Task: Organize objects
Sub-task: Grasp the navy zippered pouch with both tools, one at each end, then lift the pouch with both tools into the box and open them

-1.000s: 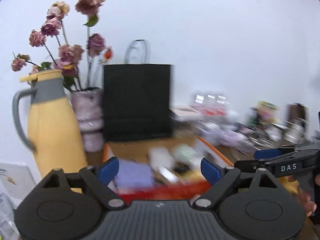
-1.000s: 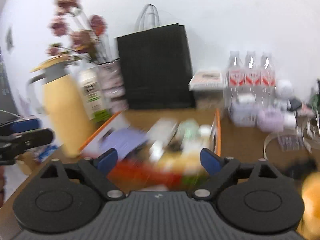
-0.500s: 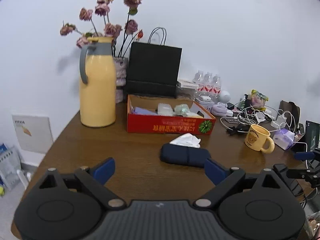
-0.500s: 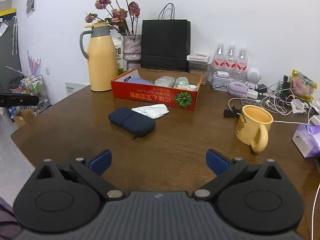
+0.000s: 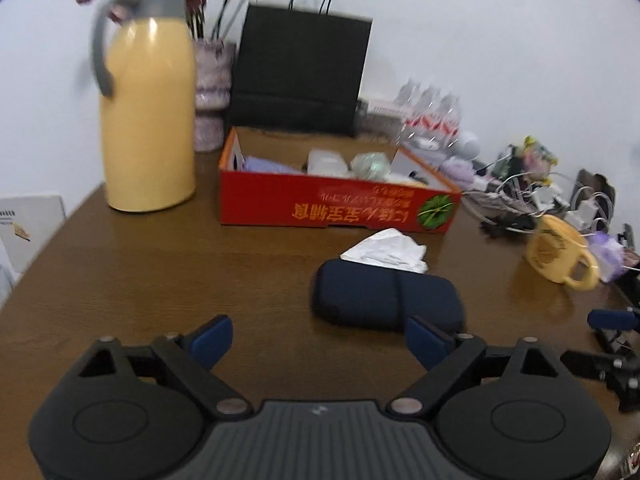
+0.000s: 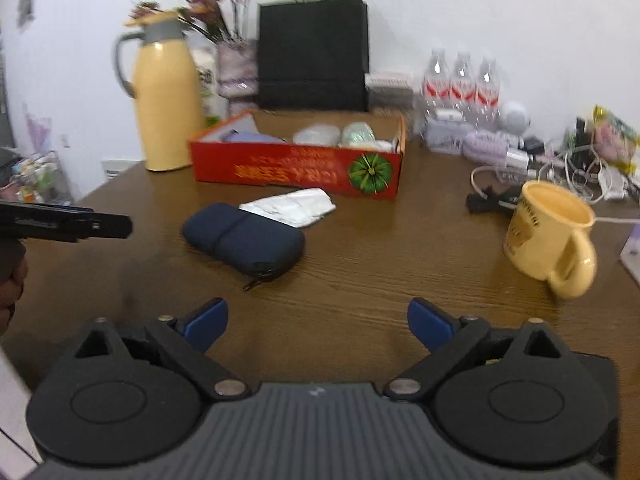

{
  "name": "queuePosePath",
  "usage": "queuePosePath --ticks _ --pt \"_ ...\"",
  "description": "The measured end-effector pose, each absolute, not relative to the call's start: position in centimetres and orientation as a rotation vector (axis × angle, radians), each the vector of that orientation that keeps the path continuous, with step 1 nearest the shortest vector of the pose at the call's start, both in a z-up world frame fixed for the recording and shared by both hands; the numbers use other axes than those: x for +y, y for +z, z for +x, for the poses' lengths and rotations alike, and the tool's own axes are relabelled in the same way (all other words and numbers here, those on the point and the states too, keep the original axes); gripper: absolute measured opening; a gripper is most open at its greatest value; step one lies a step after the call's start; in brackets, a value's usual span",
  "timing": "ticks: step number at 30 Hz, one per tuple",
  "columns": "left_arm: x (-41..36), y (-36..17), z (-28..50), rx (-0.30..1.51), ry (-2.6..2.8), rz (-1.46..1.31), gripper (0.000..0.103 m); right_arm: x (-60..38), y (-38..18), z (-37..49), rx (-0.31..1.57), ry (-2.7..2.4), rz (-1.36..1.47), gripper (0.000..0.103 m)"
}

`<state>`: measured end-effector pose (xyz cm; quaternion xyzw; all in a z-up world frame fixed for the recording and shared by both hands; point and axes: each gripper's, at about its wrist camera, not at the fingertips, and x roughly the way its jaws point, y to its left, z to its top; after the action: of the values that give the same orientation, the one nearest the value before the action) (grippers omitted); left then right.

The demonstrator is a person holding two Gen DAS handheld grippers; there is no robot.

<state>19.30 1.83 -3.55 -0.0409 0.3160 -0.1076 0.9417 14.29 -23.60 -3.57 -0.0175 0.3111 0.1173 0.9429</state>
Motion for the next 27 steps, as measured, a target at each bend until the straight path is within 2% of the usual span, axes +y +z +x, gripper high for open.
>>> queuePosePath --ticks 3,5,8,9,11,13,15,21,27 --pt "1.2 -4.9 22.8 0.651 -0.260 -0.121 0.090 -22.9 -5.3 17.3 0.662 0.256 0.026 0.091" --pt "0.6 -5.9 24.8 0.675 -0.254 -0.146 0.087 -22.1 -6.3 19.1 0.682 0.265 0.059 0.085" --pt "0.1 -7.3 26.6 0.708 -0.249 -0.197 0.071 -21.0 -7.5 21.2 0.684 0.289 0.102 0.074" --pt "0.1 -7.5 27.0 0.710 -0.264 -0.212 0.064 -20.8 -7.7 21.8 0.688 0.293 0.128 0.068" --pt "0.1 -7.9 27.2 0.709 -0.288 -0.243 0.057 -20.6 -8.1 23.1 0.688 0.303 0.180 0.066" --pt "0.2 -8.0 26.9 0.714 -0.297 -0.259 0.045 -20.6 -8.4 24.1 0.706 0.320 0.245 0.058" --pt "0.2 -7.9 26.1 0.711 -0.281 -0.254 0.038 -20.4 -8.6 24.3 0.698 0.301 0.265 0.054" --pt "0.1 -7.2 20.2 0.717 -0.265 -0.222 0.030 -21.3 -8.2 21.1 0.710 0.309 0.276 0.033" --pt "0.0 -6.3 13.5 0.702 -0.270 -0.248 0.025 -21.5 -7.5 15.0 0.697 0.310 0.256 0.029"
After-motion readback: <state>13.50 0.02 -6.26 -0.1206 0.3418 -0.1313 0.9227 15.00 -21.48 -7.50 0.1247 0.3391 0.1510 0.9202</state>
